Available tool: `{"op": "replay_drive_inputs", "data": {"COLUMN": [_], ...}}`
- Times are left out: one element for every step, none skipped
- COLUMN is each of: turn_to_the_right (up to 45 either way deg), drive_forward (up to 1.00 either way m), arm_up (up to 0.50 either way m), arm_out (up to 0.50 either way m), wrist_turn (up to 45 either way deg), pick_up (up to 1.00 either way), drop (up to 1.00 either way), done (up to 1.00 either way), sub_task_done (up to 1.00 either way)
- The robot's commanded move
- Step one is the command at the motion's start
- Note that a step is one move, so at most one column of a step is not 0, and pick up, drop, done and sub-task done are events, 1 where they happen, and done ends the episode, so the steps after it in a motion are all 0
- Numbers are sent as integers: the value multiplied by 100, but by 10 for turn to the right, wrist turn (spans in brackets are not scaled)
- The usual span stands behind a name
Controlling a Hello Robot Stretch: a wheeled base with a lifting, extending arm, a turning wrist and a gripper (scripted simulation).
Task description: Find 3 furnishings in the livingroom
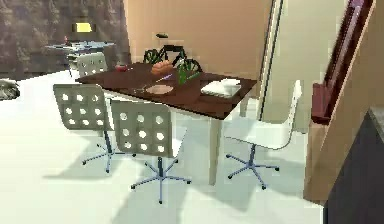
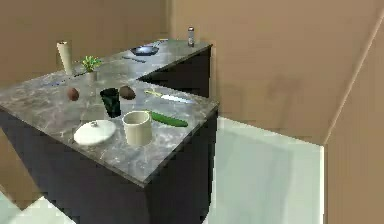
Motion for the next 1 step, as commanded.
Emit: {"op": "replay_drive_inputs", "data": {"turn_to_the_right": [-420], "drive_forward": [0], "arm_up": [0], "arm_out": [0], "wrist_turn": [0], "pick_up": [0], "drop": [0], "done": [0], "sub_task_done": [0]}}
